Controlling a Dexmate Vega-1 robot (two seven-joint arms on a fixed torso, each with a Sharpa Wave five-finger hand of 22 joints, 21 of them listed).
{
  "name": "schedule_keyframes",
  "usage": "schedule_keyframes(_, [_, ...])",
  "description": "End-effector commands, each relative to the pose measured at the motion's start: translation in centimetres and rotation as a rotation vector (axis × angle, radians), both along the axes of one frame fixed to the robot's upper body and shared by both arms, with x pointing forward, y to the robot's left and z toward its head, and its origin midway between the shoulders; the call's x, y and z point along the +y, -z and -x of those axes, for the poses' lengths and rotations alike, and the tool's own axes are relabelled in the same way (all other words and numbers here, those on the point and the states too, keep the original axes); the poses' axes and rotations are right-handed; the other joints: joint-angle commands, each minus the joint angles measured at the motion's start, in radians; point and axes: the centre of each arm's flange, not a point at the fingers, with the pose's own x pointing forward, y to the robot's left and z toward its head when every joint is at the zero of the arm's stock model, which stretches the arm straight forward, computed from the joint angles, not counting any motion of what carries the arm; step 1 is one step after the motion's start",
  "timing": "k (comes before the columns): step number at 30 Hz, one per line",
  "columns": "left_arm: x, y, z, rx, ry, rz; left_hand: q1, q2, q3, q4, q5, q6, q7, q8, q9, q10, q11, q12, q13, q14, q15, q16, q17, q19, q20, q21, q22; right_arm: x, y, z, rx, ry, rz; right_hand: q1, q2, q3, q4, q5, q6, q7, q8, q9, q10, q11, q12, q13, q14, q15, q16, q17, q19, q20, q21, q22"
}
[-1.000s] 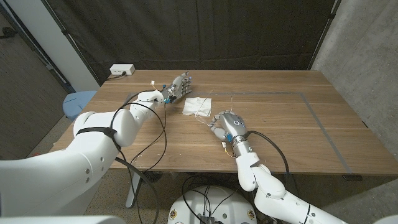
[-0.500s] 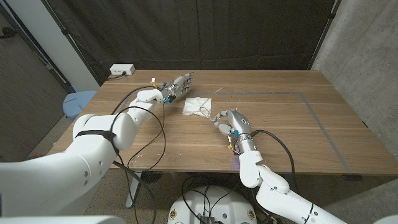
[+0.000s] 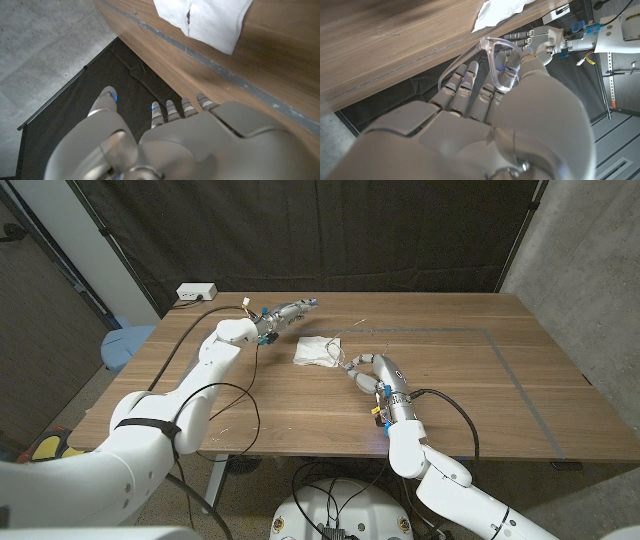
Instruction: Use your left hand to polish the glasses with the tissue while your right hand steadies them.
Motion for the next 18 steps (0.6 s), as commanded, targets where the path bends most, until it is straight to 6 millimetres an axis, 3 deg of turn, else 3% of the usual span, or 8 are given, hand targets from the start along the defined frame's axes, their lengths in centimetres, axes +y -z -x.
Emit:
schedule_keyframes(1, [0.2,-1.6,1.9,-0.037,-0.08,-0.267,0.054,-0.021,0.003,-0.023,0.003,-0.015,-0.011,-0.011,0.002,0.007,-0.008,0.0,0.003,0.02,-0.001,0.012,0.013,-0.003,0.004,0.007,0.004,-0.8,-0.3,0.0,0.005,-0.02,-0.067,0.009,0.015,-0.003,0.0,0.009,0.042,0.016,0.018,0.062,0.008,-0.003,0.007,0.002,0.007,-0.178,-0.004,-0.001,-0.005,-0.081,0.006,0.002])
schedule_keyframes(7, [0.1,-2.4,2.9,-0.028,-0.093,-0.413,0.092,-0.046,-0.002,-0.036,0.012,-0.056,-0.024,-0.032,0.002,0.001,-0.003,-0.008,0.004,0.031,-0.005,0.015,0.02,0.003,0.013,0.01,0.006,-1.1,-0.6,-0.1,-0.004,-0.012,-0.089,0.009,0.016,-0.004,0.001,0.009,0.043,0.017,0.018,0.062,0.009,-0.003,0.007,0.003,0.008,-0.177,-0.005,-0.001,-0.005,-0.08,0.007,0.002])
schedule_keyframes(9, [-0.1,-2.5,3.3,-0.034,-0.099,-0.459,0.114,-0.065,-0.007,-0.041,0.02,-0.063,-0.054,-0.037,0.003,0.0,-0.002,-0.011,0.004,0.033,-0.004,0.014,0.023,0.005,0.014,0.012,0.007,-1.1,-0.7,-0.2,-0.009,-0.008,-0.096,0.009,0.017,-0.004,0.001,0.01,0.043,0.017,0.019,0.063,0.009,-0.003,0.007,0.003,0.009,-0.178,-0.005,-0.001,-0.005,-0.079,0.007,0.002])
schedule_keyframes(18, [-1.6,-3.2,4.7,-0.064,-0.144,-0.667,0.14,-0.087,-0.015,-0.043,0.031,-0.049,-0.068,-0.034,0.004,-0.003,0.007,-0.014,0.005,0.034,-0.001,0.014,0.027,0.01,0.021,0.014,0.009,-1.4,-1.1,-0.5,-0.026,-0.007,-0.117,0.009,0.019,-0.005,0.002,0.011,0.043,0.018,0.018,0.062,0.012,-0.002,0.008,0.004,0.013,-0.178,-0.006,-0.002,-0.007,-0.075,0.009,0.003])
